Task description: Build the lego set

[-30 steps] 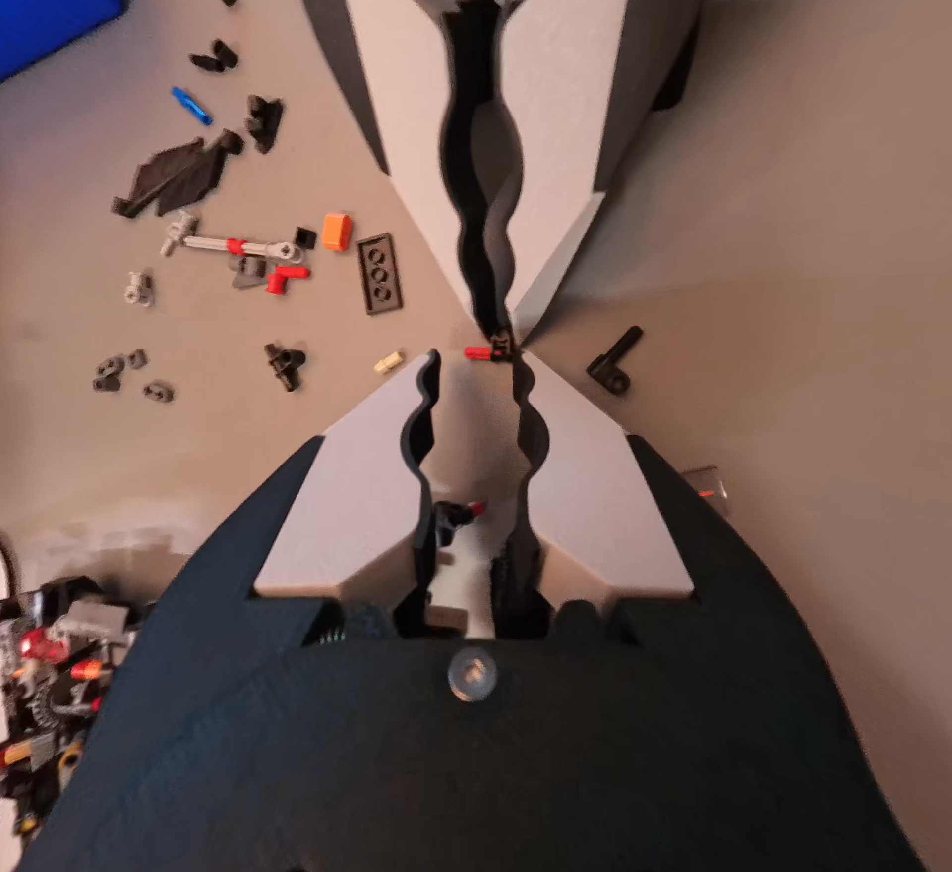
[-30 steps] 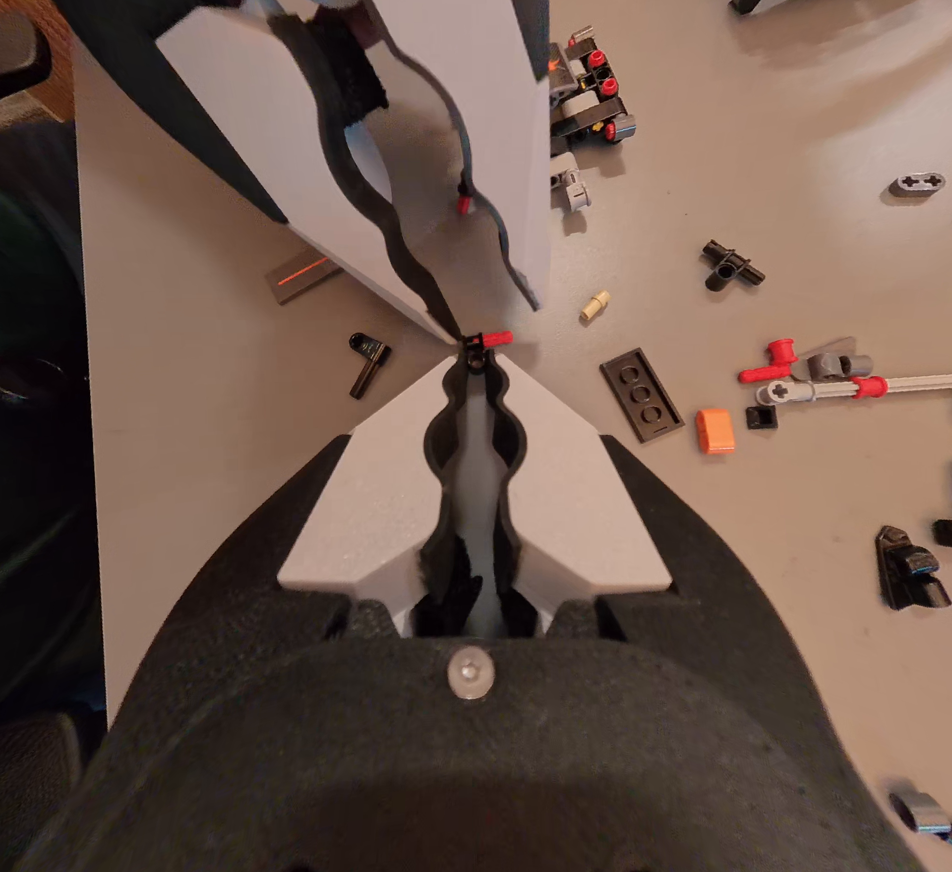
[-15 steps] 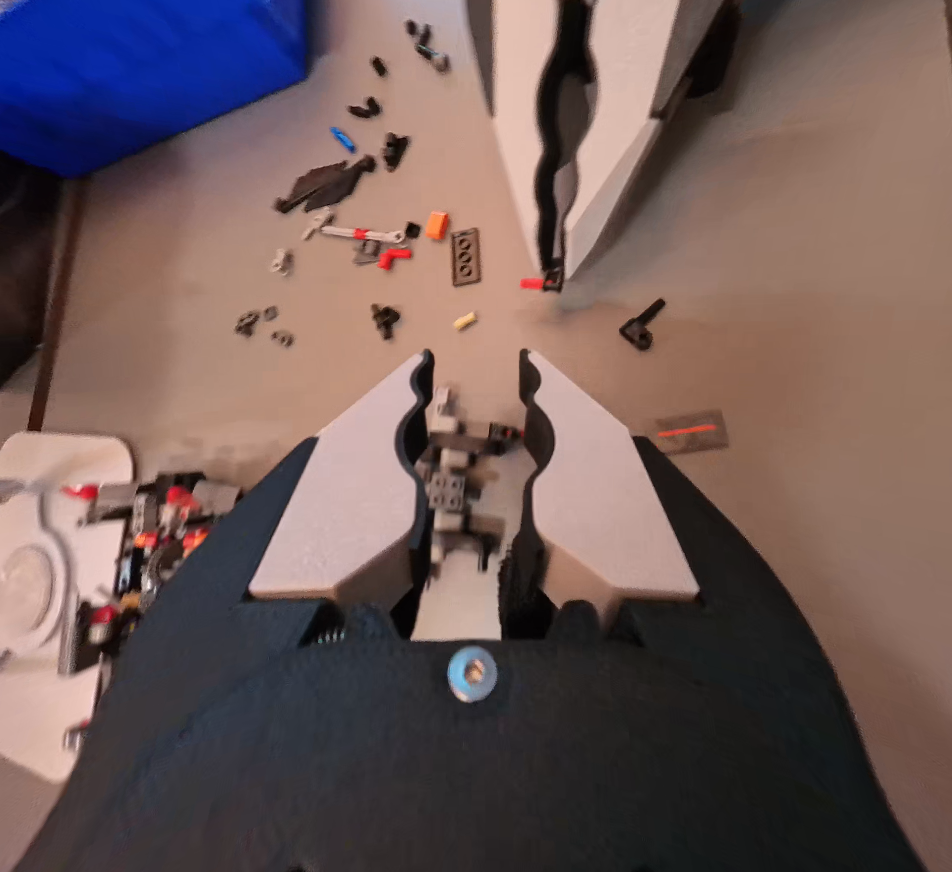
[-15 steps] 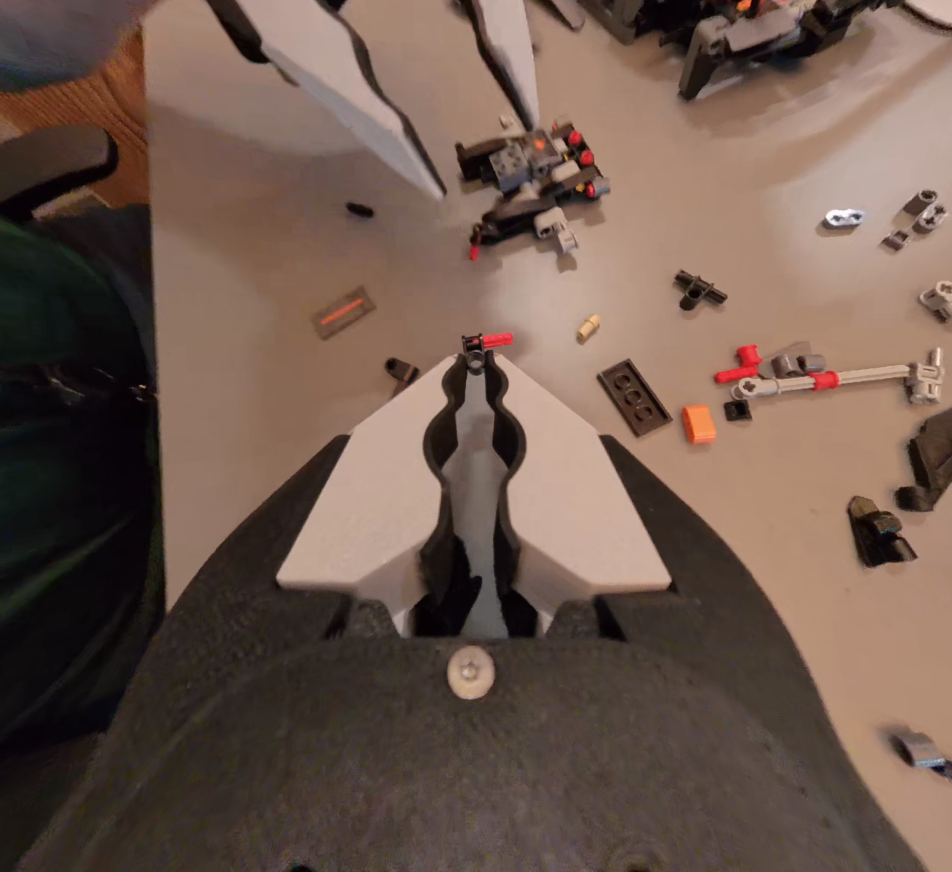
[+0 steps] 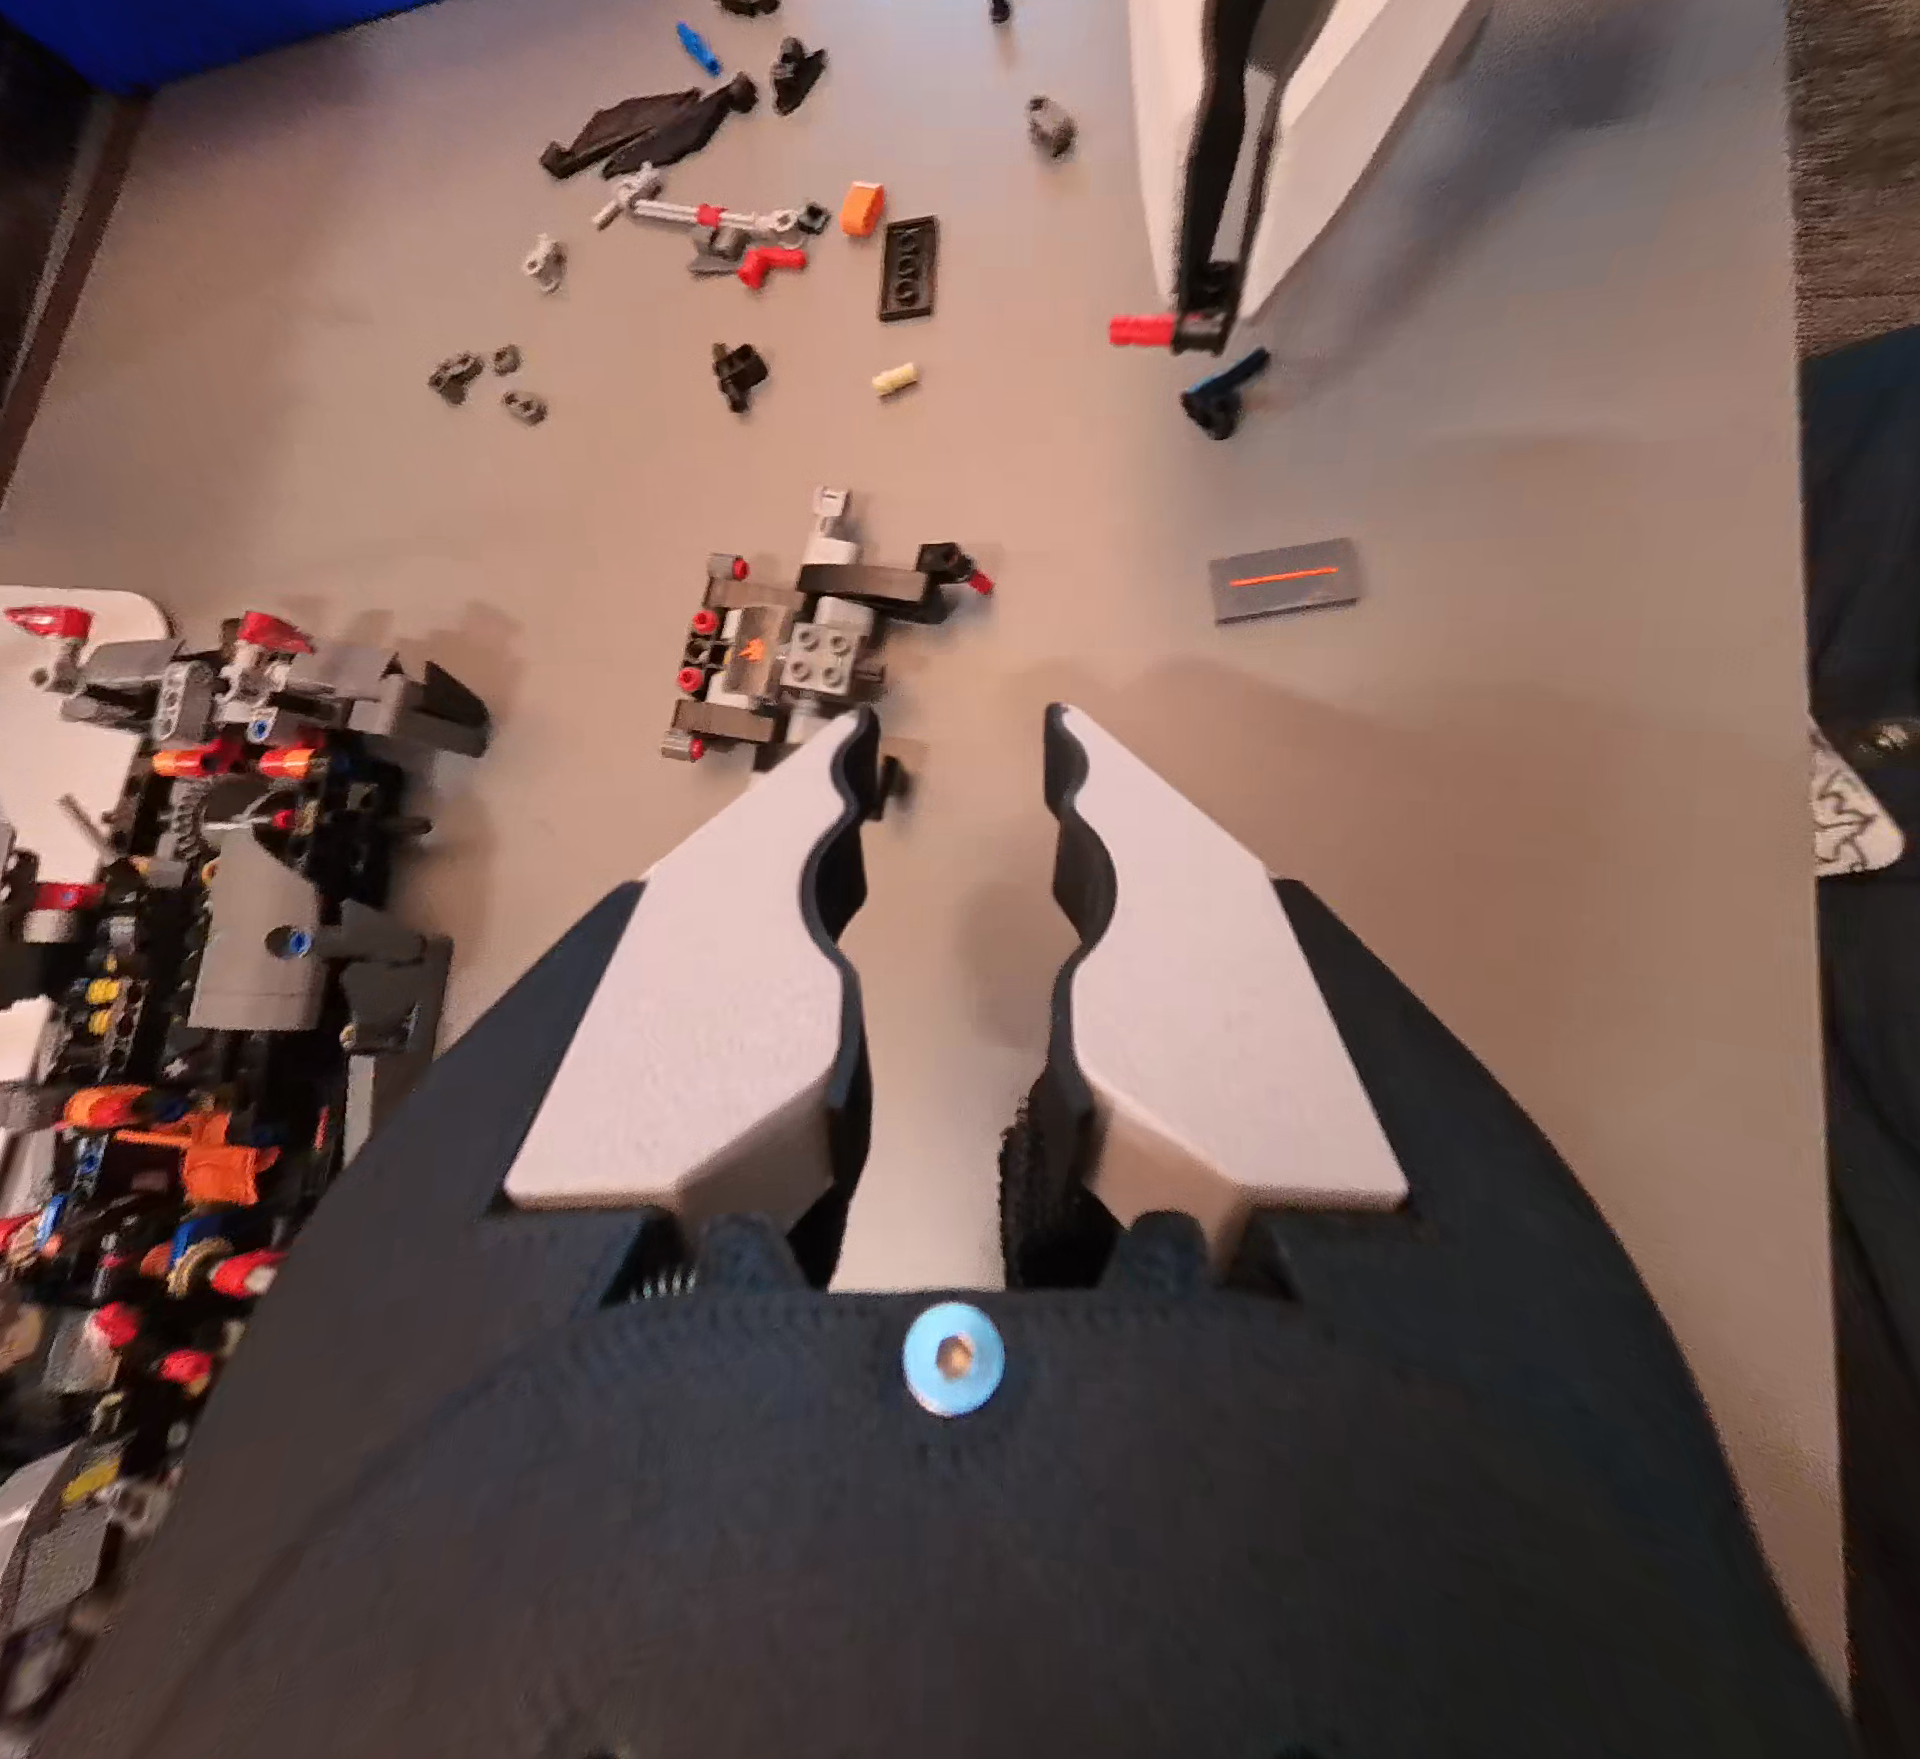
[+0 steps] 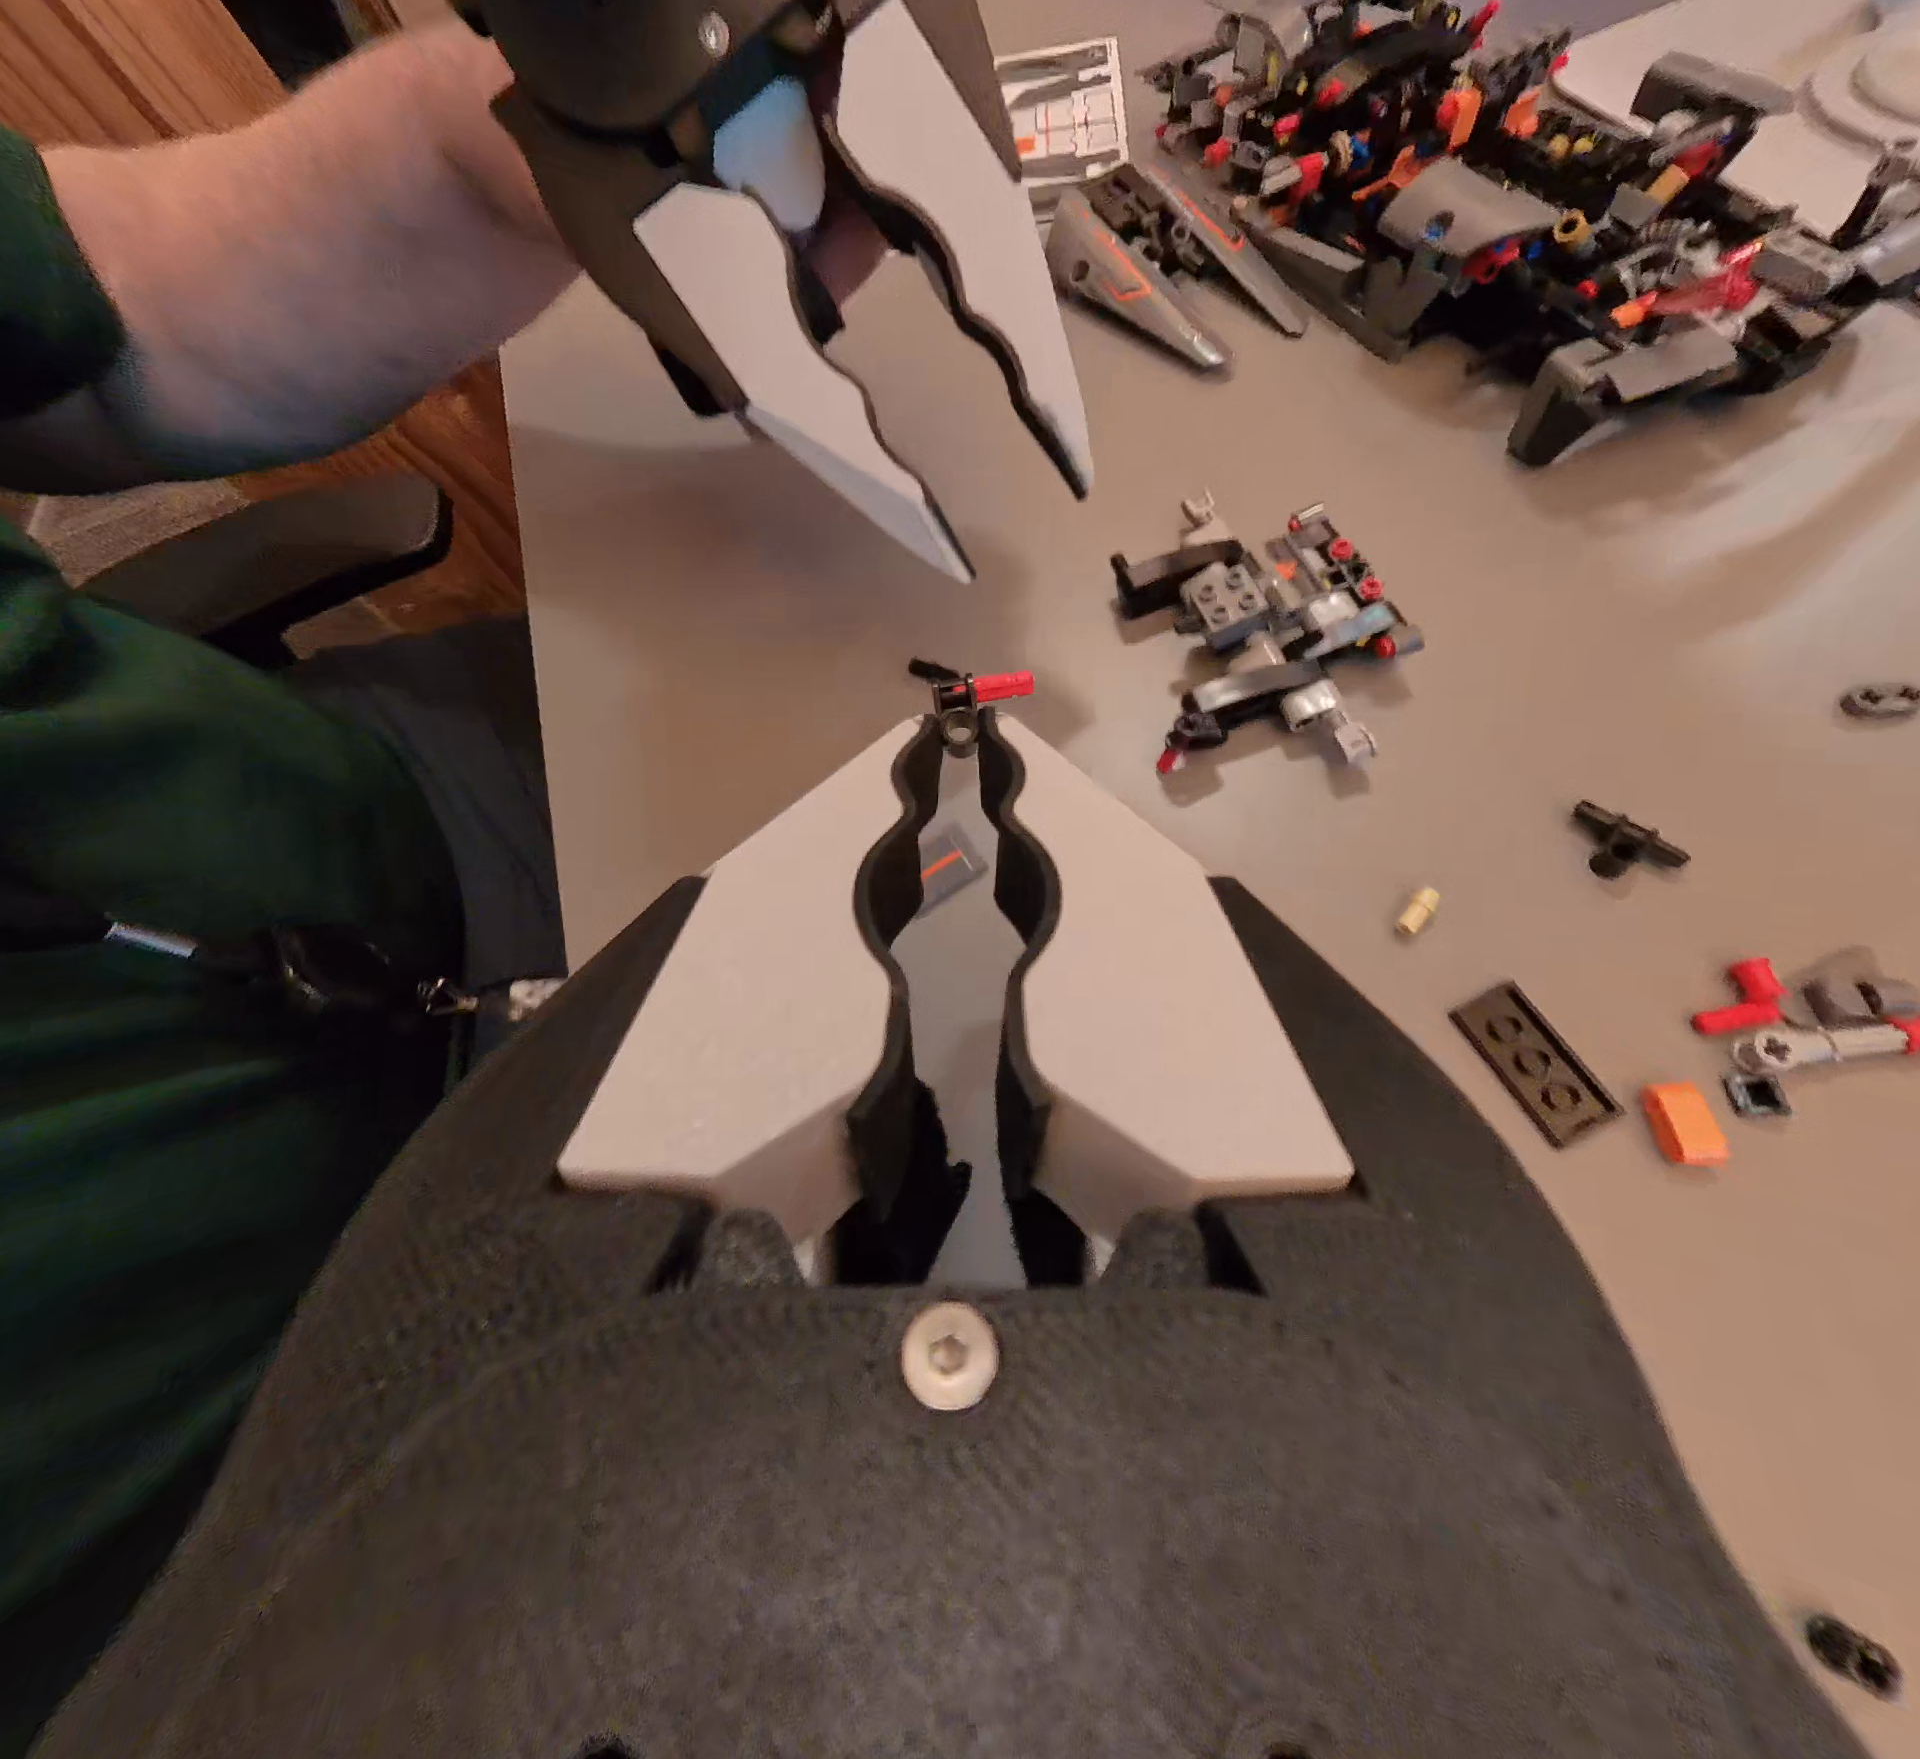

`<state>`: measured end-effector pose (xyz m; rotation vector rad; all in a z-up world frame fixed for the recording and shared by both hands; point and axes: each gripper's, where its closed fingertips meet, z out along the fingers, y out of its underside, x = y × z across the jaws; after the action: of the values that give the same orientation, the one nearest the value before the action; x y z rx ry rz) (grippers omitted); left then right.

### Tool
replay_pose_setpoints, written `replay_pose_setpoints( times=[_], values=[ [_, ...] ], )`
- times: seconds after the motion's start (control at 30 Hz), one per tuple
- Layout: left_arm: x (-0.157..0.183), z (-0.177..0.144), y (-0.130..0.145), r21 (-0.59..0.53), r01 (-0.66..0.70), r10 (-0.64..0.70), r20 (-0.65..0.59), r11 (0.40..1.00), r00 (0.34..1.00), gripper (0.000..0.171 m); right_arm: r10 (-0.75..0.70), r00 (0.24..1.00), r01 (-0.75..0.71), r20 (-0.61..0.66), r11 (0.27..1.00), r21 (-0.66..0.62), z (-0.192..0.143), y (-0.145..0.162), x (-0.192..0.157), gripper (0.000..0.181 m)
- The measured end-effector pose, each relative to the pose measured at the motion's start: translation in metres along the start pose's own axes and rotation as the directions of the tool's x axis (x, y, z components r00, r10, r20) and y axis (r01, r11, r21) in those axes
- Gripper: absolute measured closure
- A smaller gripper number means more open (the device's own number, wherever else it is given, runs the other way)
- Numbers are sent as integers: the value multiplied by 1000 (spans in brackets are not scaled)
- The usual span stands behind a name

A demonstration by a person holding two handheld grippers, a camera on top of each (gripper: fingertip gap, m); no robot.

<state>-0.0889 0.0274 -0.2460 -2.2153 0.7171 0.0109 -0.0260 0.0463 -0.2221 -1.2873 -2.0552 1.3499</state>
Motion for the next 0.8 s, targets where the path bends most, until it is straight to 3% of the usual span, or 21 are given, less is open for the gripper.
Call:
replay_pose_setpoints(
  times=[0.17,0.37,0.6,0.8],
  values=[
    [24,-9,-26,135,-93,97,-27,986,995,138,-120,991,118,-65,993,-31,11,-9,-15,176],
    [43,-19,-43,189,-251,253,13,949,967,140,-280,954,247,-109,937,-248,20,-5,-22,176],
    [45,-16,-35,55,-477,452,238,877,860,155,-33,998,47,60,968,-248,31,-15,-31,176],
    [33,-13,-23,-21,-484,456,373,875,808,165,133,984,-101,121,965,-240,44,-18,-23,176]
  ],
)
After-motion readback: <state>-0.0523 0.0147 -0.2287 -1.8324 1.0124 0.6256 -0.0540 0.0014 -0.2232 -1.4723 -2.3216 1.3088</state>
